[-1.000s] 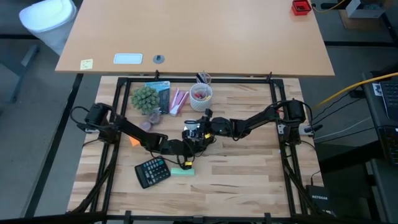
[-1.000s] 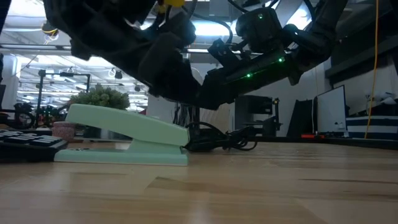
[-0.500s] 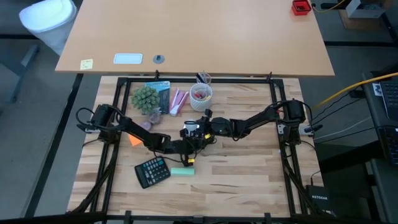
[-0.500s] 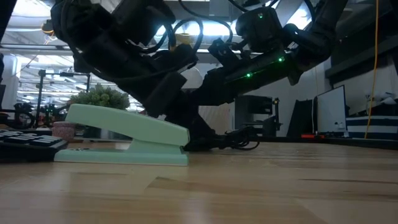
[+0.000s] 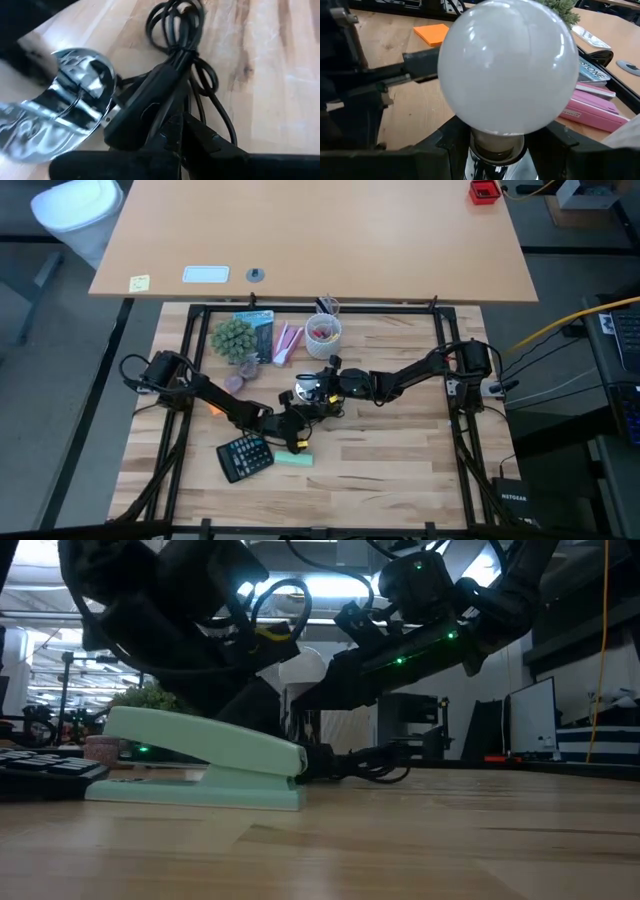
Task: Screw lightbulb
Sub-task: Remove the lightbulb from the lamp
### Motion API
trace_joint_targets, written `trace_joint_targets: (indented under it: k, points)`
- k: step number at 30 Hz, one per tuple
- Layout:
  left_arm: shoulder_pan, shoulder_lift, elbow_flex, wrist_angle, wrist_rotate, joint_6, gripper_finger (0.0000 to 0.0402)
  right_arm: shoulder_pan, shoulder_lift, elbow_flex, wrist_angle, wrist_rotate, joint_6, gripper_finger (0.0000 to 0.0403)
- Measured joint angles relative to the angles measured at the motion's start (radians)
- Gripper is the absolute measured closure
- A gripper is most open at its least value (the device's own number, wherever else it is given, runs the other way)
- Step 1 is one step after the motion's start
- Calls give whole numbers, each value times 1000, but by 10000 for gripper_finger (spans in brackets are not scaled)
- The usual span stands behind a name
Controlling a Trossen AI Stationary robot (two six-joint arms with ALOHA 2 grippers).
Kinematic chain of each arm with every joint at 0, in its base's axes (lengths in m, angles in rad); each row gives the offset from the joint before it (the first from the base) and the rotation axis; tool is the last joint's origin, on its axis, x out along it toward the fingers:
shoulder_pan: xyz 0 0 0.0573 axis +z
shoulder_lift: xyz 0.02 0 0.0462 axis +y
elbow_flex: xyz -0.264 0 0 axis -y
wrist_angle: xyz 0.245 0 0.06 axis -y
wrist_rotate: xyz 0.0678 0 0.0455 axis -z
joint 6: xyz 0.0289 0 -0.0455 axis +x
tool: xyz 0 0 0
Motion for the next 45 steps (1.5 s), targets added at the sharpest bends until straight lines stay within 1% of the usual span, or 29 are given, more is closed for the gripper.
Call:
trace_joint_targets:
  k: [4,10,15,19,24,29,35,39,45]
  points:
    - [-24,-2,2,-74,-55,-64,401,0,0,0,-2,0,0,229]
    - [-57,-6,0,-159,-166,-159,401,0,0,0,-2,0,2,229]
    - [-71,-43,-5,-327,-257,-276,401,0,0,-1,-4,1,8,229]
    - [-73,-65,-6,-464,-297,-369,401,0,0,-1,-3,-2,9,229]
    - [-50,-72,-6,-574,-322,-445,401,0,0,-1,-3,-21,10,229]
    - [1,-72,-5,-623,-337,-447,401,0,0,-1,-3,-62,8,229]
    - [71,-73,-5,-617,-404,-370,401,0,0,-2,3,-78,5,229]
    - [113,-74,-5,-617,-475,-319,401,0,0,-2,3,-84,4,229]
    - [164,-75,-5,-617,-626,-323,401,0,0,-2,5,-129,5,229]
